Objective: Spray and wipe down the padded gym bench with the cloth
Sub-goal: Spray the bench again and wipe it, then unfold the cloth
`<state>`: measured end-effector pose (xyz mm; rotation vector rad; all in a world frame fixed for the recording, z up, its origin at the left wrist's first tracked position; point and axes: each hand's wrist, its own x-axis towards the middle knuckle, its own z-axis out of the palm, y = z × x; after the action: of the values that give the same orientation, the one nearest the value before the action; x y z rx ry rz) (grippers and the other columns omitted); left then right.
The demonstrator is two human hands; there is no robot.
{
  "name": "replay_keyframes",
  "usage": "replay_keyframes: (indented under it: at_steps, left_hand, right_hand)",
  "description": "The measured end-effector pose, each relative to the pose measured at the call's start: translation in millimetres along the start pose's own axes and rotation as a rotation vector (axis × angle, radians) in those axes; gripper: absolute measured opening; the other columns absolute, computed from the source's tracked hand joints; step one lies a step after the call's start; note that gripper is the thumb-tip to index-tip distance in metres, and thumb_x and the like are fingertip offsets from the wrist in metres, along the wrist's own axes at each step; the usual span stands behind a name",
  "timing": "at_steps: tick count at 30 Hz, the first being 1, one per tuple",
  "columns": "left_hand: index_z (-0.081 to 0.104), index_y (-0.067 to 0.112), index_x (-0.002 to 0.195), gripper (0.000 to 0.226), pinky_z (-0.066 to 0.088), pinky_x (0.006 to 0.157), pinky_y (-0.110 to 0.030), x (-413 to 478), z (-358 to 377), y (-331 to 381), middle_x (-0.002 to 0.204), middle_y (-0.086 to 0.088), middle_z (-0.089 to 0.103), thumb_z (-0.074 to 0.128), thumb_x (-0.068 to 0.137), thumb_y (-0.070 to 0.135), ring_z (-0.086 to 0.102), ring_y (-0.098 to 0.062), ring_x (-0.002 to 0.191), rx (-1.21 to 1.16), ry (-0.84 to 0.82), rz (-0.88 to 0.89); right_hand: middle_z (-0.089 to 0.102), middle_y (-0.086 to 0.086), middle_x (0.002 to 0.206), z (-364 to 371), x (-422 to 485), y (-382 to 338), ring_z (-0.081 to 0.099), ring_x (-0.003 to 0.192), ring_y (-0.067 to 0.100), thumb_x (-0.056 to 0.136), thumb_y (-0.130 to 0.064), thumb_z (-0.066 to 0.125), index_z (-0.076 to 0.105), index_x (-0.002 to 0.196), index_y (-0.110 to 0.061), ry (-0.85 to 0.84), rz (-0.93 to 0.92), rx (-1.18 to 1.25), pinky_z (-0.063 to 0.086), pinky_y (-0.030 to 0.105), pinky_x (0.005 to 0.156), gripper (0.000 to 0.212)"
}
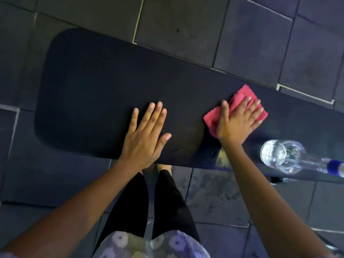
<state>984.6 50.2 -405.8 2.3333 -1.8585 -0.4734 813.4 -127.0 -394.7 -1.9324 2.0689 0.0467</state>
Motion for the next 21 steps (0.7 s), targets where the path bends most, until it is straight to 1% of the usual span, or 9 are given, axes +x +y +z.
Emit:
replay_keyframes:
  at_steps: [2, 4, 7, 11, 13, 16, 17, 19, 21]
  left_hand:
    - [0.017, 0.009, 0.152, 0.063, 0.006, 0.12, -0.052, 0.5, 0.0, 0.0, 0.16, -0.008, 0.014, 0.014, 0.102, 0.047, 0.009, -0.022, 0.149, -0.004, -0.008, 0.006]
    - [0.014, 0.009, 0.152, 0.063, 0.007, 0.12, -0.05, 0.0, 0.6, -0.4, 0.161, -0.008, 0.01, 0.013, 0.102, 0.047, 0.007, -0.022, 0.149, 0.015, -0.023, 0.016]
    - [0.01, 0.008, 0.153, 0.064, 0.007, 0.121, -0.049, -0.3, 2.0, 0.1, 0.162, -0.009, 0.006, 0.012, 0.102, 0.048, 0.004, -0.022, 0.149, 0.053, -0.028, 0.014]
    - [0.01, 0.008, 0.152, 0.064, 0.008, 0.12, -0.049, 0.9, 1.3, 1.0, 0.161, -0.009, 0.008, 0.012, 0.102, 0.048, 0.004, -0.022, 0.149, 0.046, -0.016, 0.018]
    - [0.01, 0.008, 0.152, 0.064, 0.008, 0.12, -0.049, -0.1, 2.5, 0.5, 0.161, -0.009, 0.008, 0.011, 0.102, 0.048, 0.004, -0.022, 0.149, 0.05, -0.016, 0.017]
    - [0.01, 0.008, 0.152, 0.064, 0.007, 0.121, -0.049, -0.7, 3.1, 1.6, 0.162, -0.009, 0.007, 0.01, 0.102, 0.048, 0.003, -0.022, 0.149, 0.054, -0.012, 0.014]
    - [0.011, 0.008, 0.152, 0.064, 0.007, 0.121, -0.049, -0.8, 2.7, 2.4, 0.162, -0.009, 0.007, 0.01, 0.102, 0.047, 0.003, -0.022, 0.149, 0.051, -0.007, 0.015]
    - [0.011, 0.008, 0.152, 0.064, 0.006, 0.121, -0.049, -0.9, 1.5, 3.3, 0.161, -0.009, 0.007, 0.01, 0.102, 0.047, 0.003, -0.021, 0.149, 0.04, -0.009, 0.017]
    - [0.011, 0.008, 0.152, 0.064, 0.005, 0.121, -0.048, -2.0, -0.1, 3.6, 0.161, -0.008, 0.007, 0.008, 0.102, 0.047, 0.002, -0.021, 0.149, 0.042, -0.011, 0.004]
  right_hand:
    - [-0.006, 0.016, 0.164, 6.5, 9.6, -11.3, -0.01, 0.15, 0.036, 0.086, -0.078, 0.034, 0.002, 0.156, -0.011, -0.002, 0.094, 0.022, -0.008, 0.056, 0.119, 0.102]
    - [-0.006, 0.017, 0.164, 10.8, 11.0, -12.0, -0.01, 0.15, 0.037, 0.085, -0.079, 0.033, 0.001, 0.156, -0.011, 0.023, 0.077, -0.006, -0.007, 0.056, 0.119, 0.103]
    - [-0.001, 0.016, 0.164, 11.6, 8.2, -3.8, -0.005, 0.15, 0.037, 0.095, -0.065, 0.03, 0.004, 0.156, -0.01, 0.071, -0.099, -0.079, -0.003, 0.055, 0.12, 0.086]
    - [0.005, 0.013, 0.164, 9.4, 7.7, 9.7, 0.0, 0.152, 0.033, 0.103, -0.046, 0.027, 0.009, 0.156, -0.01, 0.033, -0.319, -0.15, -0.001, 0.051, 0.122, 0.066]
    - [0.011, 0.013, 0.163, 8.1, 3.0, 21.7, 0.005, 0.152, 0.032, 0.104, -0.041, 0.027, 0.015, 0.155, -0.01, 0.023, -0.474, -0.147, 0.003, 0.049, 0.123, 0.061]
    - [0.016, 0.011, 0.163, 4.3, -13.0, 44.7, 0.009, 0.152, 0.028, 0.103, -0.041, 0.022, 0.021, 0.155, -0.013, -0.013, -0.665, -0.153, 0.008, 0.045, 0.123, 0.059]
    - [0.018, 0.011, 0.162, 3.6, -20.8, 51.1, 0.012, 0.151, 0.028, 0.103, -0.039, 0.024, 0.024, 0.154, -0.014, -0.01, -0.696, -0.139, 0.01, 0.044, 0.123, 0.057]
    - [0.029, 0.013, 0.158, 3.7, -40.3, 59.1, 0.021, 0.149, 0.03, 0.103, -0.03, 0.036, 0.035, 0.15, -0.01, 0.02, -0.723, -0.056, 0.016, 0.045, 0.122, 0.051]
    - [0.044, 0.015, 0.15, 5.0, -60.7, 59.6, 0.034, 0.143, 0.032, 0.1, -0.015, 0.046, 0.05, 0.14, -0.005, 0.027, -0.711, 0.12, 0.025, 0.048, 0.118, 0.042]
